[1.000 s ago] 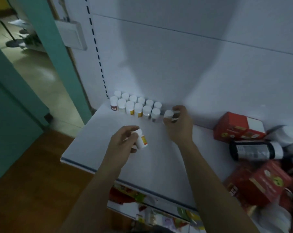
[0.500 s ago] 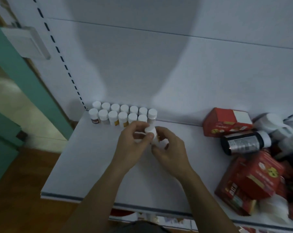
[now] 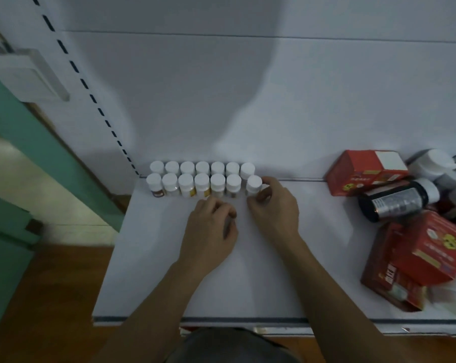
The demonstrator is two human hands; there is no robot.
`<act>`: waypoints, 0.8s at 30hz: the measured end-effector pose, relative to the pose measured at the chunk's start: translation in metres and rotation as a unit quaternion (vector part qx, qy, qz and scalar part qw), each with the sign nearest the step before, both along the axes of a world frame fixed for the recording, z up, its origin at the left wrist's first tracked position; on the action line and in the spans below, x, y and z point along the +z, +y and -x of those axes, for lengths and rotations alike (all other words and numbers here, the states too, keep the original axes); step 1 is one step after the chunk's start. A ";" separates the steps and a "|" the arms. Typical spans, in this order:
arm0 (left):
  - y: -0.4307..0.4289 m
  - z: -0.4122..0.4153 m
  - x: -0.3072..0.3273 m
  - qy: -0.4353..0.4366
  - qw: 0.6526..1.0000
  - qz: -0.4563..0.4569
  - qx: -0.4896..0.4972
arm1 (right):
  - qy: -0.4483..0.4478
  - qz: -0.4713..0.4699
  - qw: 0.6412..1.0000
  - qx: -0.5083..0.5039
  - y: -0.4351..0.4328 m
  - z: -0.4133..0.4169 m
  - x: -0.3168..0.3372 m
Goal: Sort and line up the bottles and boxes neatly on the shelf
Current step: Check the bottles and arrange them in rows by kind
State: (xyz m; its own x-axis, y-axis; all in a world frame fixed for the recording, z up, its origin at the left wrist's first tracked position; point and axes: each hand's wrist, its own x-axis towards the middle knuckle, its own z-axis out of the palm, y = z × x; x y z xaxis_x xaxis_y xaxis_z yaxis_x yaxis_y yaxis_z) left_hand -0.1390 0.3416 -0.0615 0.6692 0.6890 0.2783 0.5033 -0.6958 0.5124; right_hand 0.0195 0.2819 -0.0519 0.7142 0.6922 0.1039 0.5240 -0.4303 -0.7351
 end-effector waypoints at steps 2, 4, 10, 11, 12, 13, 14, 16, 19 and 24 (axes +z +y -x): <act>0.000 0.000 0.000 0.009 1.000 0.003 -0.003 | -0.014 0.008 1.000 0.011 0.000 0.002 0.000; 0.001 0.001 -0.001 0.011 1.000 0.013 0.003 | -0.008 0.004 1.000 0.015 -0.001 0.003 0.002; 0.001 0.001 -0.003 0.040 0.999 0.017 0.026 | -0.009 -0.016 0.999 0.030 -0.010 0.001 -0.002; 0.002 0.000 -0.004 0.040 0.999 0.013 0.026 | -0.007 -0.017 0.999 0.028 -0.011 0.001 -0.002; 0.003 0.000 -0.005 0.040 0.999 0.010 0.027 | -0.003 -0.019 1.000 0.022 -0.012 0.001 -0.004; 0.003 -0.001 -0.005 0.041 0.999 0.008 0.028 | -0.002 -0.021 1.000 0.017 -0.013 0.001 -0.005; 0.004 -0.002 -0.006 0.043 0.999 0.010 0.029 | -0.002 -0.023 1.000 0.014 -0.014 0.001 -0.006; 0.003 -0.003 -0.005 0.048 0.998 0.017 0.031 | -0.001 -0.024 1.000 0.013 -0.017 0.004 -0.006; 0.003 -0.001 -0.002 0.061 0.997 0.024 0.034 | 0.038 -0.050 0.998 -0.012 -0.022 0.008 0.002; -0.016 -0.011 0.015 0.107 0.992 0.057 0.028 | 0.037 0.056 0.997 0.043 -0.077 0.001 0.030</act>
